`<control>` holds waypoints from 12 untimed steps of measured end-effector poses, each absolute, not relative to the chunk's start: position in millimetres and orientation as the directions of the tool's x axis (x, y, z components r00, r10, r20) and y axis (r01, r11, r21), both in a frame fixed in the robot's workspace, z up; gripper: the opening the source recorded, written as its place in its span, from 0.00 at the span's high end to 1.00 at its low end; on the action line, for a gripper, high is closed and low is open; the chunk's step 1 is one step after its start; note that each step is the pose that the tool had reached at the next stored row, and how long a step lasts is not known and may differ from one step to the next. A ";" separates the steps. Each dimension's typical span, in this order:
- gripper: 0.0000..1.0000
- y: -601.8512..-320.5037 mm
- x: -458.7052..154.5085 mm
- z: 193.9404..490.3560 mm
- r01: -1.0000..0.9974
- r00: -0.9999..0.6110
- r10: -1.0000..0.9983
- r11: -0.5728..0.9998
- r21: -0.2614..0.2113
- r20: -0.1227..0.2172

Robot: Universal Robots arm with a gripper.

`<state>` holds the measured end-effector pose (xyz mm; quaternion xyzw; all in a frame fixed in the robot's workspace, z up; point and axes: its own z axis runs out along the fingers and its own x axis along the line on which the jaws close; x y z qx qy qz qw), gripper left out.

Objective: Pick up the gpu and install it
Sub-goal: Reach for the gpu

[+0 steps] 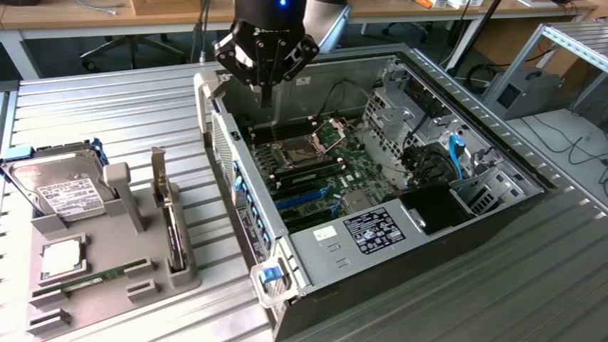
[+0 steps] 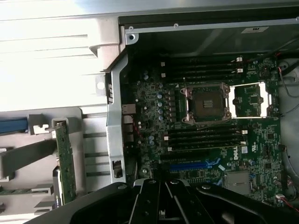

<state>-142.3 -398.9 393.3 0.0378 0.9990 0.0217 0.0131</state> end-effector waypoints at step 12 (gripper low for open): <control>0.89 -398.9 -174.9 393.0 0.075 -0.997 0.076 0.996 0.044 -0.024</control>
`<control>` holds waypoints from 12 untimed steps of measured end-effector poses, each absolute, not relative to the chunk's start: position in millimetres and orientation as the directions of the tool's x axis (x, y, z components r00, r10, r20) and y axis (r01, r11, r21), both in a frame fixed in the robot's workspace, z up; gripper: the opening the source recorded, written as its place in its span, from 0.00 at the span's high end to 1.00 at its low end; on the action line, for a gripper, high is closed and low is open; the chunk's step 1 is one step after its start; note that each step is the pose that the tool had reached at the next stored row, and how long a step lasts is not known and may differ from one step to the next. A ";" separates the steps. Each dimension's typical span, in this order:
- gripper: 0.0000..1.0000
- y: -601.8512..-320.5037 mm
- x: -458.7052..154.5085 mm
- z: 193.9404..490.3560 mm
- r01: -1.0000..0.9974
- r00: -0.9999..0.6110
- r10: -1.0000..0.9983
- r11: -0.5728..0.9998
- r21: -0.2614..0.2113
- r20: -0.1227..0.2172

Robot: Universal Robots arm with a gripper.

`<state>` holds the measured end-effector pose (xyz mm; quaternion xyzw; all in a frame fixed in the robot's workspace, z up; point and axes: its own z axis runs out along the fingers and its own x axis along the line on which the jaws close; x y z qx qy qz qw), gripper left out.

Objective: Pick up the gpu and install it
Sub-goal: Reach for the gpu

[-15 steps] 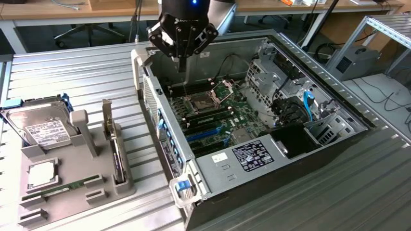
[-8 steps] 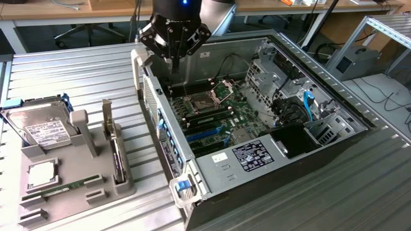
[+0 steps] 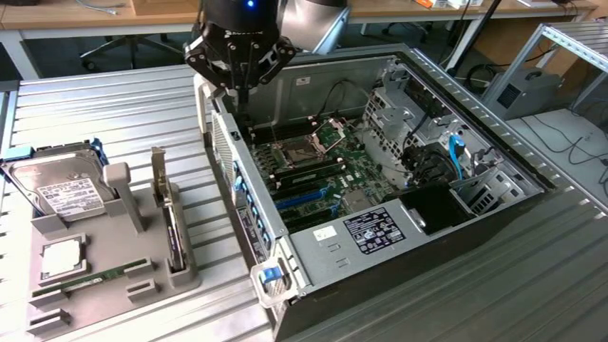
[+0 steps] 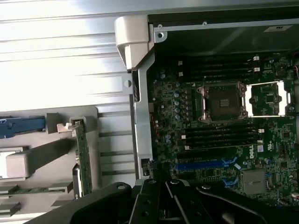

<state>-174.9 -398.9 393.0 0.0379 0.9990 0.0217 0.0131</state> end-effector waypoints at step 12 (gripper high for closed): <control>0.89 -399.0 -198.9 392.6 0.075 -0.997 0.076 0.996 0.044 -0.025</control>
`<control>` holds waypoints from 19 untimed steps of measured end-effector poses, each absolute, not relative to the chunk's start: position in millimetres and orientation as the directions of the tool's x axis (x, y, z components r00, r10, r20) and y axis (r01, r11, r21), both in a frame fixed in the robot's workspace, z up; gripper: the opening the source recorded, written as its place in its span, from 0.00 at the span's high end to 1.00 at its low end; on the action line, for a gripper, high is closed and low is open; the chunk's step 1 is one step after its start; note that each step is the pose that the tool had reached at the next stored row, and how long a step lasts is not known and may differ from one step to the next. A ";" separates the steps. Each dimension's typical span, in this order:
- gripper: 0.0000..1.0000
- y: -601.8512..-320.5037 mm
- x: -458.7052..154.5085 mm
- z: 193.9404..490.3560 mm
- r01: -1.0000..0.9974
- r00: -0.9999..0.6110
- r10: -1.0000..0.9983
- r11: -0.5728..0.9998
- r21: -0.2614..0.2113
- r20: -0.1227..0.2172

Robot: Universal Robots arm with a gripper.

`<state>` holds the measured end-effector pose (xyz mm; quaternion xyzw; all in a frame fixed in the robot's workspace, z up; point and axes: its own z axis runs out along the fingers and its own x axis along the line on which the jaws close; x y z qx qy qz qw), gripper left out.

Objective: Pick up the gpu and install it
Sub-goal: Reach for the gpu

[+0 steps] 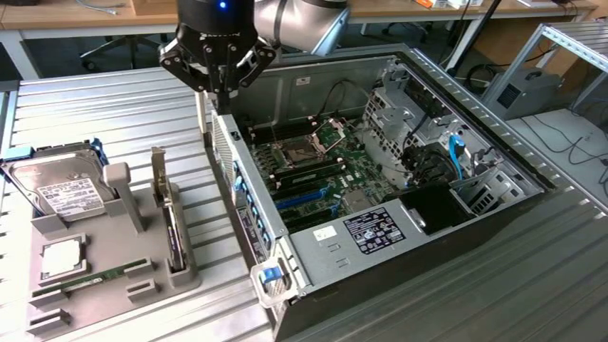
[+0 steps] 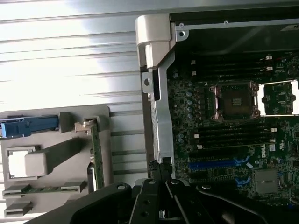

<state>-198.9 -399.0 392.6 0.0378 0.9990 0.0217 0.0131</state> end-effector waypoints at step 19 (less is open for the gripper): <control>0.89 -399.0 -238.2 392.0 0.075 -0.997 0.076 0.996 0.044 -0.024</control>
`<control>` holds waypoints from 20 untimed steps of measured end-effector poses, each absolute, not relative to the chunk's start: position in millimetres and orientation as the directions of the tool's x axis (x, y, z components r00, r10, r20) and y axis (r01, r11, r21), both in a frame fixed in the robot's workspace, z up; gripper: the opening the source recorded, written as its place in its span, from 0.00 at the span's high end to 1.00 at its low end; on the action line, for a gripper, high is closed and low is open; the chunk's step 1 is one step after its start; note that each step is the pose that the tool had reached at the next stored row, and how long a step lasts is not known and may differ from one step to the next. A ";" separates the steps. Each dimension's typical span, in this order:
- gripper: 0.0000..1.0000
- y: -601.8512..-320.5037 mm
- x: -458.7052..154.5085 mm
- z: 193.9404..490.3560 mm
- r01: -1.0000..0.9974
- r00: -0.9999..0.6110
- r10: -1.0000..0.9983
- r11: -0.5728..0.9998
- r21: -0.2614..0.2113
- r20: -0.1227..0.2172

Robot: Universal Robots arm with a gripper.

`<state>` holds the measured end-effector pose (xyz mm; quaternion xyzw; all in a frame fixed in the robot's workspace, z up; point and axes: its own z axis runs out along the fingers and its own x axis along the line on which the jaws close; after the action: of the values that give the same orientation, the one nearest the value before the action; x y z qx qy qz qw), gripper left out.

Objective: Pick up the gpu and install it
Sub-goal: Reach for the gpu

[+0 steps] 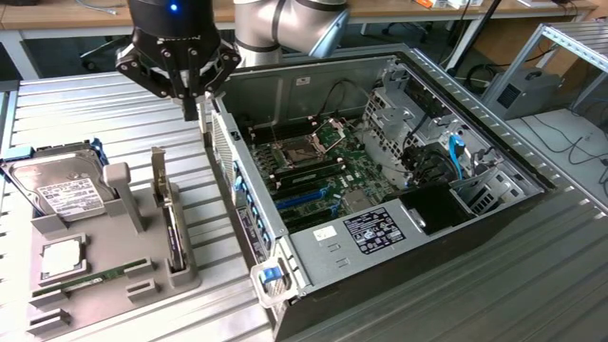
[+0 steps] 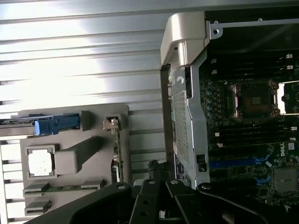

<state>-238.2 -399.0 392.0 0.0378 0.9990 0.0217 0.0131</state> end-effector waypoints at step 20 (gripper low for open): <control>0.89 -398.9 -277.1 390.2 0.075 -0.997 0.076 0.996 0.044 -0.024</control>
<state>-277.1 -398.9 390.2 0.0379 0.9990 0.0217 0.0131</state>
